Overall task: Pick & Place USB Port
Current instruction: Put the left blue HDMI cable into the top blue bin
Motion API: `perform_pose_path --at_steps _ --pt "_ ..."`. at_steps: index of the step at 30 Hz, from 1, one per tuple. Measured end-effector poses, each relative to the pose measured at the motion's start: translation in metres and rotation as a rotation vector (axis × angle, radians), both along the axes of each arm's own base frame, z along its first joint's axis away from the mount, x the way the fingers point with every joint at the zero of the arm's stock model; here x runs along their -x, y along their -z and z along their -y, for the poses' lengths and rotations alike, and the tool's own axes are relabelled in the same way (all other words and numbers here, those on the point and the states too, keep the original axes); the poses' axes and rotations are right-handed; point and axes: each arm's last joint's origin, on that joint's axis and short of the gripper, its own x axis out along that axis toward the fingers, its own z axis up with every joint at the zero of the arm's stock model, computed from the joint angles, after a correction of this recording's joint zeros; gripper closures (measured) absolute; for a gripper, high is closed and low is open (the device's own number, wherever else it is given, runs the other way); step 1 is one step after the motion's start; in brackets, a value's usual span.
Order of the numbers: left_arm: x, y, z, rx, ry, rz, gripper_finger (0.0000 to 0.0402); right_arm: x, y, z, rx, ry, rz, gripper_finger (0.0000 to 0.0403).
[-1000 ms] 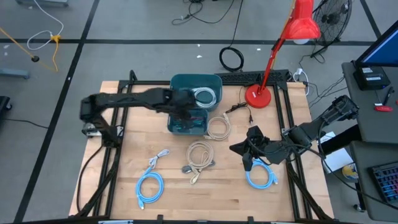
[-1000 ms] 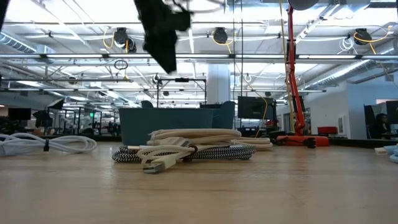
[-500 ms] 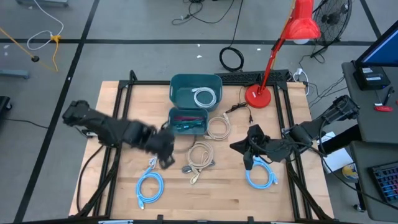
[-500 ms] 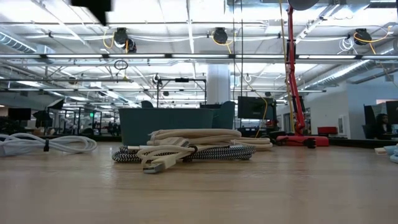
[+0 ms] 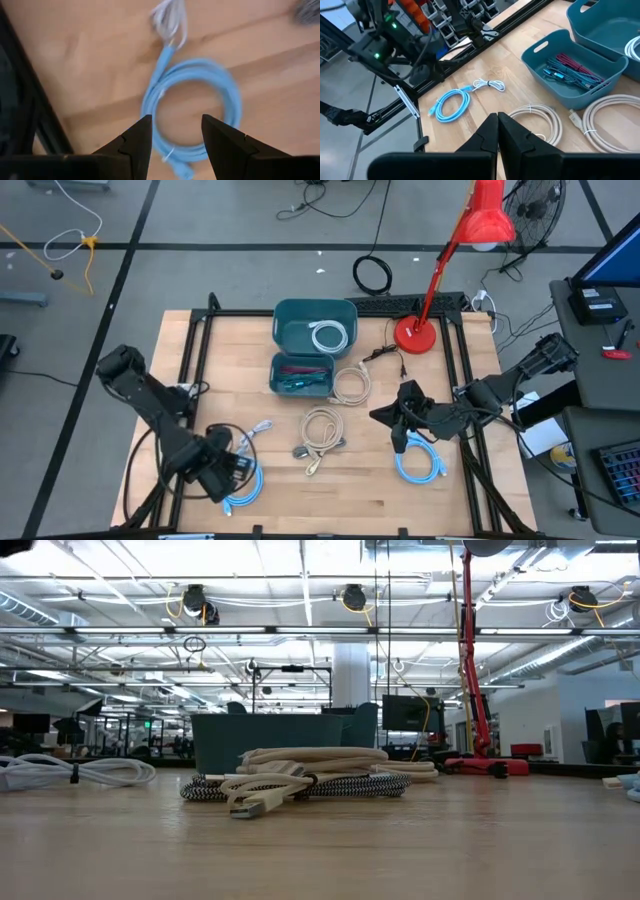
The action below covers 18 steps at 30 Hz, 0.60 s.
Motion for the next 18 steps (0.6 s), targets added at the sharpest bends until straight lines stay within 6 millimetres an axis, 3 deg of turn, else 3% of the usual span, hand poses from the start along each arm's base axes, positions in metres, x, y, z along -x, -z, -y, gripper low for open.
perform_pose_path --at_steps 7,13,18 --pt "0.006 0.035 0.006 0.082 0.007 0.016 0.0227 -0.001 -0.002 -0.001 -0.018 -0.004 0.026 0.0403" --pt "0.018 0.058 -0.003 0.049 0.008 -0.067 0.0227 -0.002 -0.003 -0.002 -0.029 -0.023 0.032 0.0403" --pt "0.021 0.079 -0.005 0.121 0.033 -0.066 0.0227 -0.002 -0.003 -0.002 -0.031 -0.024 0.032 0.0403"
